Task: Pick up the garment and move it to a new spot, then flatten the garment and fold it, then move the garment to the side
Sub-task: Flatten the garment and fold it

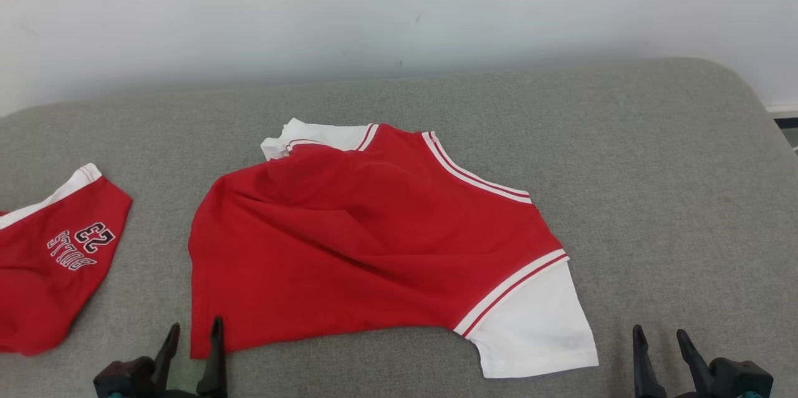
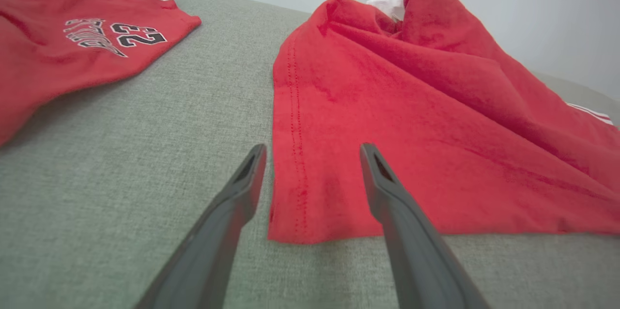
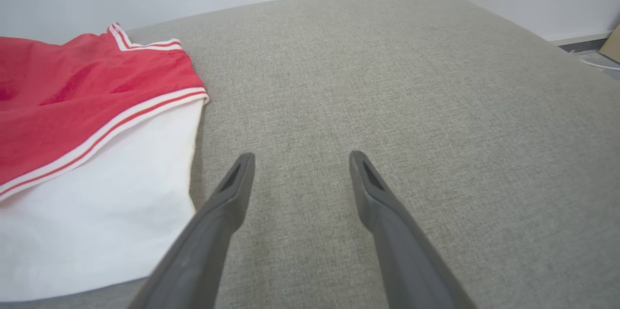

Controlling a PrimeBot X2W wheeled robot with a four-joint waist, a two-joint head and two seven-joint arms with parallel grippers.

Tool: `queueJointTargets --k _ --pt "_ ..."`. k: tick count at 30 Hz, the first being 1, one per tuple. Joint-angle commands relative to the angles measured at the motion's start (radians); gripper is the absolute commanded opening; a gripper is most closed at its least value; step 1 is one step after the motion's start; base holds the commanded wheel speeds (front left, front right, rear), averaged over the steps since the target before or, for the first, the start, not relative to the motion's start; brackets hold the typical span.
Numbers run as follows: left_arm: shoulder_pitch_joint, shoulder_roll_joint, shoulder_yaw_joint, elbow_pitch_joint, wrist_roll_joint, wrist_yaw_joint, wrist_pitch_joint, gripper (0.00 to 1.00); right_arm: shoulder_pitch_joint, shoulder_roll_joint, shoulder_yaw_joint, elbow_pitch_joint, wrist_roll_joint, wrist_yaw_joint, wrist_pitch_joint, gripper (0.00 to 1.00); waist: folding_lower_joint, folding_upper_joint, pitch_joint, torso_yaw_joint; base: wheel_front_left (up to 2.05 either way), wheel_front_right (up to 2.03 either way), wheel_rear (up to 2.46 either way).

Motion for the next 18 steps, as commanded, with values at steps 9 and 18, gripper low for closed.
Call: queueJointTargets --k 9,18 --pt "0.044 -0.005 -0.011 0.034 -0.041 -0.035 -0.001 1.00 0.007 -0.013 0.011 -0.002 0.014 -0.001 0.000 1.00 0.0002 0.0000 0.001 -0.016 0.00 0.00 0.00" --pt "0.029 -0.006 0.023 0.051 -0.028 -0.040 -0.001 1.00 0.006 -0.009 0.008 -0.005 0.014 -0.001 0.000 1.00 0.0002 0.0000 0.006 -0.022 0.00 0.00 0.00"
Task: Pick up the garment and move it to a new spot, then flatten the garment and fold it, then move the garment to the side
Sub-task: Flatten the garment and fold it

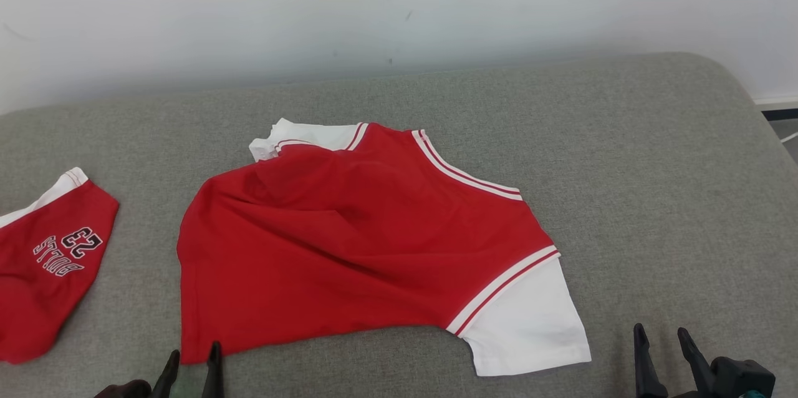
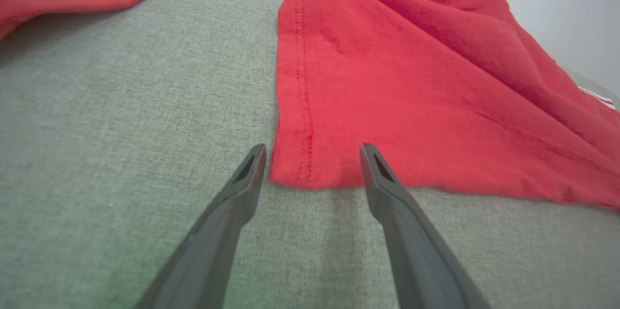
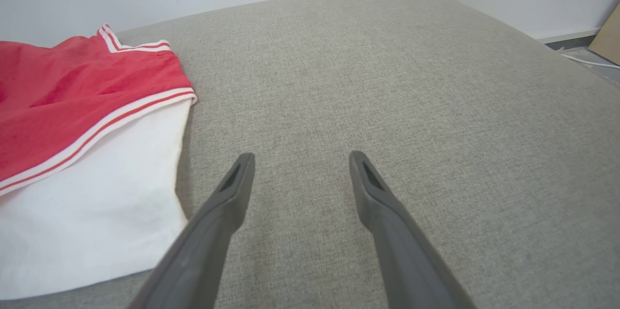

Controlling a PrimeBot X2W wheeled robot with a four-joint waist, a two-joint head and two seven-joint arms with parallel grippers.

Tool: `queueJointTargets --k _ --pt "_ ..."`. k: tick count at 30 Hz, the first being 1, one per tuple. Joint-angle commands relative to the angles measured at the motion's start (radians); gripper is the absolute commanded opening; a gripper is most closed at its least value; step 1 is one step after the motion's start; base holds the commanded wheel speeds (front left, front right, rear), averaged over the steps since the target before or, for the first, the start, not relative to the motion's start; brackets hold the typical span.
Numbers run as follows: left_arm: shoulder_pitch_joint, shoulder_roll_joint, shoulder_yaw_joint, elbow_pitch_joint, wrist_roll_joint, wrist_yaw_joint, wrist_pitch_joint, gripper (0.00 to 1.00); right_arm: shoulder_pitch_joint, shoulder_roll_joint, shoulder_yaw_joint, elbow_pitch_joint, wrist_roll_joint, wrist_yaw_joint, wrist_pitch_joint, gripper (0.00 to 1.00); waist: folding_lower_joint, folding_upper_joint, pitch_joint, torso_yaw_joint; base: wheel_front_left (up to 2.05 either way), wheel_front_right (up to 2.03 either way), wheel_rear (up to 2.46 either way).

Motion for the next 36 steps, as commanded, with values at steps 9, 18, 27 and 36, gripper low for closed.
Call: queueJointTargets --k 9,18,27,36 --pt "-0.001 0.000 0.016 0.017 -0.023 0.003 -0.001 1.00 -0.004 0.000 0.007 -0.004 0.000 -0.001 -0.001 1.00 0.0000 0.0000 0.004 -0.011 0.00 0.00 0.00" --pt "0.010 0.000 -0.017 0.003 -0.087 -0.005 -0.001 0.00 -0.002 -0.002 0.011 -0.011 0.000 -0.001 -0.001 1.00 0.0000 0.0000 0.002 -0.009 0.00 0.00 0.00" --pt "0.039 0.000 0.003 -0.045 -0.063 -0.001 -0.001 0.00 0.000 0.016 0.048 -0.051 0.085 -0.001 -0.001 1.00 0.0000 0.0000 -0.017 0.011 0.00 0.00 0.00" --pt "0.080 0.000 0.027 -0.090 -0.050 -0.001 -0.001 0.00 0.006 0.007 0.144 -0.008 0.166 -0.001 -0.001 1.00 0.0000 0.0000 -0.034 0.041 0.00 0.00 0.00"
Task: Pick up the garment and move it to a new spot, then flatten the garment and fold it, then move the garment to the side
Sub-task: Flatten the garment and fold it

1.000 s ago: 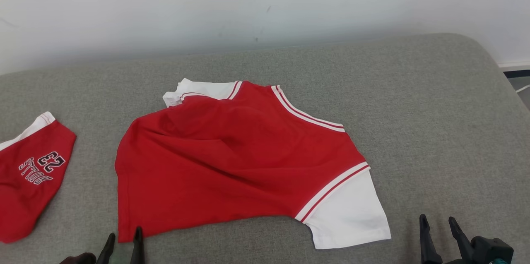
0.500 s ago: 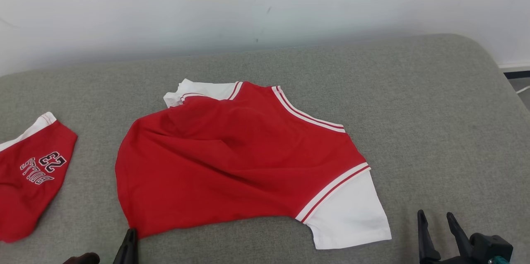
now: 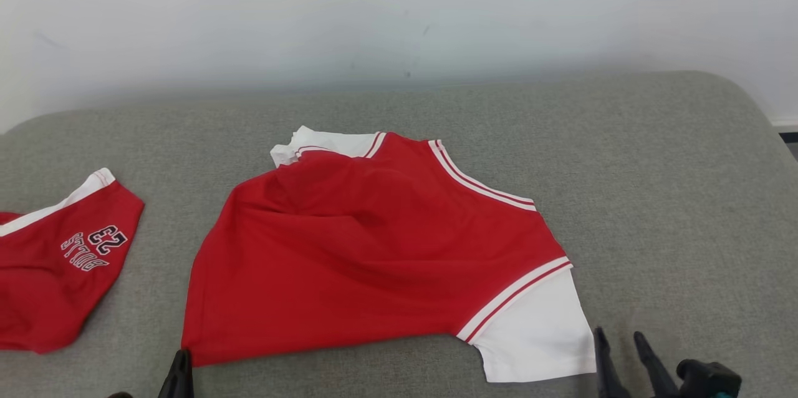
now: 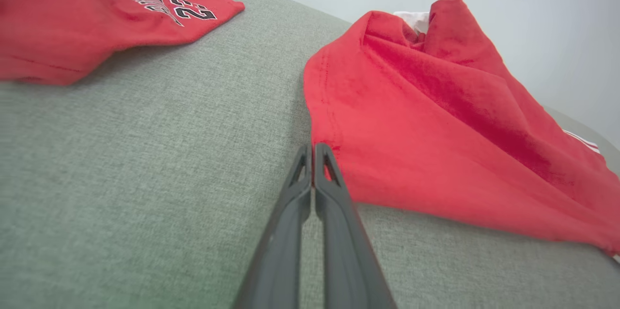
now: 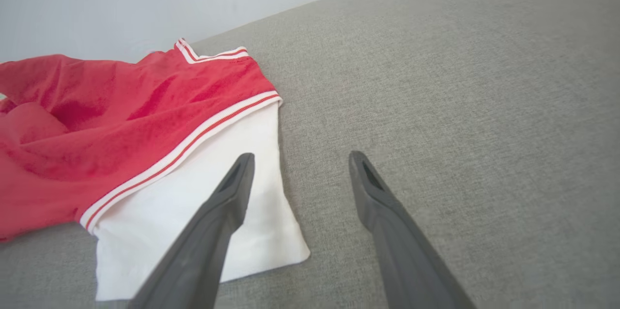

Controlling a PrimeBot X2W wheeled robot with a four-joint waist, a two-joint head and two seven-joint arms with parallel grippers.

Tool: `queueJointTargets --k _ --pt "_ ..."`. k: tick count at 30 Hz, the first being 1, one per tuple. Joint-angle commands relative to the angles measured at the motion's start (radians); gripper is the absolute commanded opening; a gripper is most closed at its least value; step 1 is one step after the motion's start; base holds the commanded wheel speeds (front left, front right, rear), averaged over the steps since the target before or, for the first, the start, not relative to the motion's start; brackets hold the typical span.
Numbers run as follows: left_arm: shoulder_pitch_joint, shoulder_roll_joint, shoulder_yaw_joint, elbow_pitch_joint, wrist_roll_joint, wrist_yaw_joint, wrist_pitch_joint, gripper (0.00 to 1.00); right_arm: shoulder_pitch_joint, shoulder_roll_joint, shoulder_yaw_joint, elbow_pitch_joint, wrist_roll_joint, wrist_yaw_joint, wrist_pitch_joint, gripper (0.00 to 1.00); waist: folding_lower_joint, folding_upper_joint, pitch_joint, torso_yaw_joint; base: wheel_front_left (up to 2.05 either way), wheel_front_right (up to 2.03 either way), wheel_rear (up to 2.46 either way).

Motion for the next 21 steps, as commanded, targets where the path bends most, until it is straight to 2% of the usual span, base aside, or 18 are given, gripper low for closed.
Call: queueJointTargets --k 1,17,18,20,21 --pt "0.026 0.001 0.005 0.000 0.012 0.001 -0.001 0.00 0.006 -0.002 0.009 0.007 0.007 -0.001 -0.001 1.00 0.0000 0.0000 -0.003 0.007 0.00 0.00 0.00" --pt "0.027 0.001 0.002 0.019 0.011 0.002 -0.001 0.00 -0.035 -0.008 0.142 0.229 0.001 -0.001 0.001 0.98 0.0000 0.0000 -0.005 0.051 0.00 0.00 0.00" --pt "0.025 0.001 0.000 0.020 0.010 0.002 -0.001 0.00 -0.040 -0.007 0.154 0.247 0.005 -0.001 0.004 0.49 0.0000 0.0000 -0.004 0.052 0.00 0.00 0.00" --pt "0.021 0.001 -0.002 0.019 0.007 0.002 -0.001 0.00 -0.048 -0.005 0.177 0.271 0.018 -0.001 0.006 0.00 0.0000 0.0000 -0.003 0.053 0.00 0.00 0.00" --pt "0.020 0.001 -0.003 0.017 0.006 0.001 -0.001 0.00 -0.054 -0.004 0.185 0.270 0.029 0.000 0.006 0.00 0.0000 0.0000 -0.002 0.052 0.00 0.00 0.00"
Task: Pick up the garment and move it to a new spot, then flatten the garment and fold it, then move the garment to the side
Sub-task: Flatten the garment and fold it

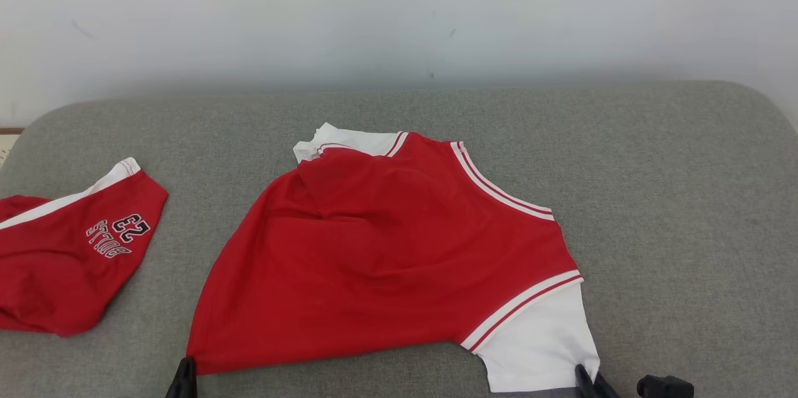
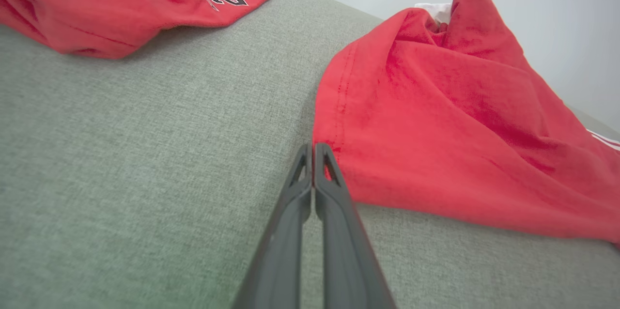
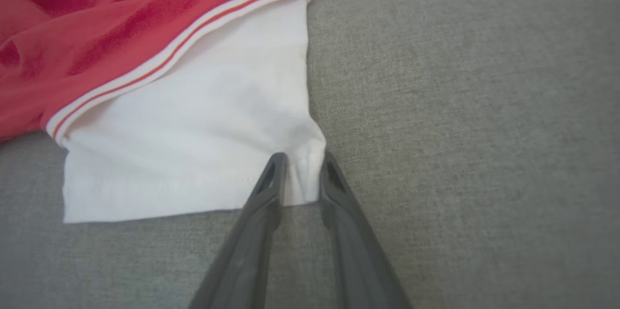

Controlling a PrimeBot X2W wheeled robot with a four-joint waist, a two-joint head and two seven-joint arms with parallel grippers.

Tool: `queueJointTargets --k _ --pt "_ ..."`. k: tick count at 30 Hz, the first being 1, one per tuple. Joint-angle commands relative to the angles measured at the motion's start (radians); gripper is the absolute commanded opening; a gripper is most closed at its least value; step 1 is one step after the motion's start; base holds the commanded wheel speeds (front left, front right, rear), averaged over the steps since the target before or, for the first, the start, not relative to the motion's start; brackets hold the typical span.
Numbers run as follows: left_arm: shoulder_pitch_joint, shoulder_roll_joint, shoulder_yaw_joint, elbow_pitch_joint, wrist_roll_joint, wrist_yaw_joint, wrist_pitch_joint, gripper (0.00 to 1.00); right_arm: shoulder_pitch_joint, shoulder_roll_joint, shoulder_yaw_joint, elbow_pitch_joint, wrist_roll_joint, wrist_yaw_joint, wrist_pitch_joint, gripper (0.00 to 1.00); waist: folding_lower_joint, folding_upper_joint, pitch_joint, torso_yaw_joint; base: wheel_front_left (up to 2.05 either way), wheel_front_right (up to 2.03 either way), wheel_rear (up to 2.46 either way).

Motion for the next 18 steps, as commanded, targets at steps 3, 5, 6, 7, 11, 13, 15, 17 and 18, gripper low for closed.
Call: queueJointTargets --k 3,5,6,7,11,13,15,17,18 --pt "-0.003 0.001 0.002 -0.017 -0.008 0.000 -0.001 0.00 -0.026 -0.015 -0.033 -0.092 0.016 0.000 0.007 0.00 0.0001 0.0001 -0.002 -0.005 0.00 0.00 0.00" --pt "-0.009 0.000 0.004 -0.029 -0.007 -0.001 -0.001 0.00 -0.008 -0.015 -0.095 -0.204 -0.001 0.000 0.008 0.00 0.0001 0.0001 -0.008 -0.009 0.00 0.00 0.00" --pt "-0.014 0.001 0.004 -0.036 -0.008 -0.001 -0.001 0.00 0.010 -0.005 -0.121 -0.260 -0.006 0.000 0.008 0.00 0.0001 0.0001 -0.013 -0.012 0.00 0.00 0.00" --pt "-0.021 0.002 0.004 -0.044 -0.008 -0.002 -0.001 0.00 0.021 -0.002 -0.136 -0.308 -0.015 0.000 0.008 0.00 0.0001 0.0001 -0.018 -0.014 0.00 0.00 0.00" --pt "-0.076 0.002 -0.024 -0.073 0.023 -0.004 -0.001 0.00 -0.010 -0.018 -0.168 -0.456 -0.019 0.000 0.008 0.00 0.0001 0.0001 -0.030 -0.015 0.00 0.00 0.00" --pt "-0.127 0.023 -0.053 -0.080 0.033 -0.005 -0.001 0.00 -0.042 -0.029 -0.164 -0.493 -0.019 0.000 0.008 0.00 0.0001 0.0001 -0.037 -0.012 0.00 0.00 0.00" --pt "-0.190 0.053 -0.101 -0.082 0.030 -0.005 -0.001 0.00 -0.089 -0.048 -0.154 -0.515 -0.017 0.000 0.008 0.00 0.0001 0.0001 -0.042 -0.009 0.00 0.00 0.00" --pt "-0.301 0.108 -0.179 -0.067 0.014 -0.005 -0.001 0.00 -0.177 -0.076 -0.132 -0.519 -0.018 0.000 0.008 0.00 0.0001 0.0001 -0.048 -0.006 0.00 0.00 0.00" --pt "-0.341 0.131 -0.201 -0.060 0.007 -0.006 -0.001 0.00 -0.209 -0.082 -0.128 -0.516 -0.014 0.000 0.008 0.00 0.0001 0.0001 -0.050 -0.005 0.00 0.00 0.00"
